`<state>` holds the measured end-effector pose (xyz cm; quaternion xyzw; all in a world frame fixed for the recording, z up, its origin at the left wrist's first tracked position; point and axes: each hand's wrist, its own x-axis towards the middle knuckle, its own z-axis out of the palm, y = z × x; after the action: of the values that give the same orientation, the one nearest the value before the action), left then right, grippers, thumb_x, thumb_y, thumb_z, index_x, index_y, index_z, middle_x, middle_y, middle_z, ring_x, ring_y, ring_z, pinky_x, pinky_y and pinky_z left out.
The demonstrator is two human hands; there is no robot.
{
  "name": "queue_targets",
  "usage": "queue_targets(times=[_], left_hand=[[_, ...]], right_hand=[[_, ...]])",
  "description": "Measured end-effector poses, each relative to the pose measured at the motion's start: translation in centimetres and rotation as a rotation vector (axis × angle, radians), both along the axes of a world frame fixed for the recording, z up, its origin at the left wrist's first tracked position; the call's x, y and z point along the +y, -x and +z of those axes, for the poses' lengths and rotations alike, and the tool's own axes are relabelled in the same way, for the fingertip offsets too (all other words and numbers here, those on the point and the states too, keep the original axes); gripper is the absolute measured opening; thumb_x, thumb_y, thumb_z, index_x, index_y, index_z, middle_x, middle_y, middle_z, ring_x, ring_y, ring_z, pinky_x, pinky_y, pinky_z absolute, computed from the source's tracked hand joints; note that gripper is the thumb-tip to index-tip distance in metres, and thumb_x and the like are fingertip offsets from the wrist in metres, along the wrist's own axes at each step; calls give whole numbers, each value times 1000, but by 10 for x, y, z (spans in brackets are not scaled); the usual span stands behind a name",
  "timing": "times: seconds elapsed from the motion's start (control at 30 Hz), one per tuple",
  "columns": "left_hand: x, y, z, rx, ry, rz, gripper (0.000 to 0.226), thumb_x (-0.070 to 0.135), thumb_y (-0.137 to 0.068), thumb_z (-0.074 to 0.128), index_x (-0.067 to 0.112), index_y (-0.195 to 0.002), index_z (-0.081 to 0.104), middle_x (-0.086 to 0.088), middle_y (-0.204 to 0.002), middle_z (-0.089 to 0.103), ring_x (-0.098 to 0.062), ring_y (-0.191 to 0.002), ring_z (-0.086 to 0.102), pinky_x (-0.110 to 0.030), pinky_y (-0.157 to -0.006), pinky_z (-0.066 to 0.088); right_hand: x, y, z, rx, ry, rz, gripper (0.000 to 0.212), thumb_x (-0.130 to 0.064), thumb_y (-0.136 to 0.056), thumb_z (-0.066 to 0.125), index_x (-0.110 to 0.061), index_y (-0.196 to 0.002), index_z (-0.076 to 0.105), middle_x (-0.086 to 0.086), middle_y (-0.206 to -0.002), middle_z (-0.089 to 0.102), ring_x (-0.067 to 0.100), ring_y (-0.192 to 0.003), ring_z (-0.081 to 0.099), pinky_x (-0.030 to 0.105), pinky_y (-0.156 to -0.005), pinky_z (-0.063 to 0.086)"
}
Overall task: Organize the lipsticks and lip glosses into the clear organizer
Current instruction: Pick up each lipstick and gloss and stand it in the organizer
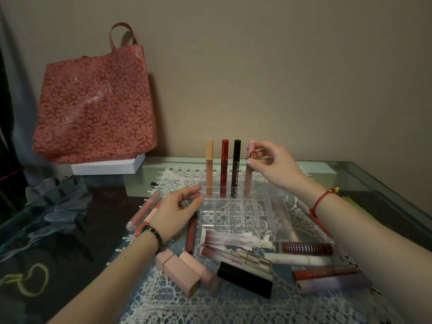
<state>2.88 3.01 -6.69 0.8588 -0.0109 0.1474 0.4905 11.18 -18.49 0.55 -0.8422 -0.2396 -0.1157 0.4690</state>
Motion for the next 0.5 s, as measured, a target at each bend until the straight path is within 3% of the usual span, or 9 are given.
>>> queue_targets(times=[0.03,0.1,0.2,0.33,0.43,0.5], left_hand=[[-1,1,0,0,4,0,35,29,-86,57,24,-121,53,12,-105,63,9,-75,59,-4,-57,42],[-1,2,1,3,5,7,35,29,-86,56,24,-121,53,10,-106,65,1,-77,59,-4,-49,38],[-2,4,2,14,-4,20,36,30,-87,56,24,-122,53,10,-106,66,-18,-90,60,-16,-57,44],[-4,5,4,19,-24,18,36,30,-87,55,25,-122,52,12,-101,65,-7,-85,62,-32,-77,49],[-4,5,4,19,-26,22,35,31,-87,55,26,-121,53,14,-95,64,-19,-90,58,-36,-72,51],[-4,6,4,20,-19,20,35,30,-87,55,26,-122,53,14,-98,65,-15,-90,57,-38,-71,51]], right_hand=[[0,0,0,1,2,1,25,-20,-83,63,-28,-104,51,-13,-87,56,9,-79,59,16,-66,44],[0,0,0,1,4,0,24,-20,-83,63,-29,-103,52,-13,-87,57,7,-77,58,16,-64,43],[1,0,0,-4,10,-3,25,-21,-83,63,-27,-106,53,-12,-88,57,7,-77,58,15,-63,42],[0,1,0,2,-1,0,25,-20,-84,63,-26,-106,53,-11,-87,57,8,-74,58,17,-65,45],[0,1,1,1,6,1,26,-20,-84,63,-25,-107,53,-11,-87,57,7,-73,57,16,-63,44],[0,2,1,4,16,4,27,-22,-84,63,-27,-108,52,-11,-88,57,7,-75,58,15,-62,43]])
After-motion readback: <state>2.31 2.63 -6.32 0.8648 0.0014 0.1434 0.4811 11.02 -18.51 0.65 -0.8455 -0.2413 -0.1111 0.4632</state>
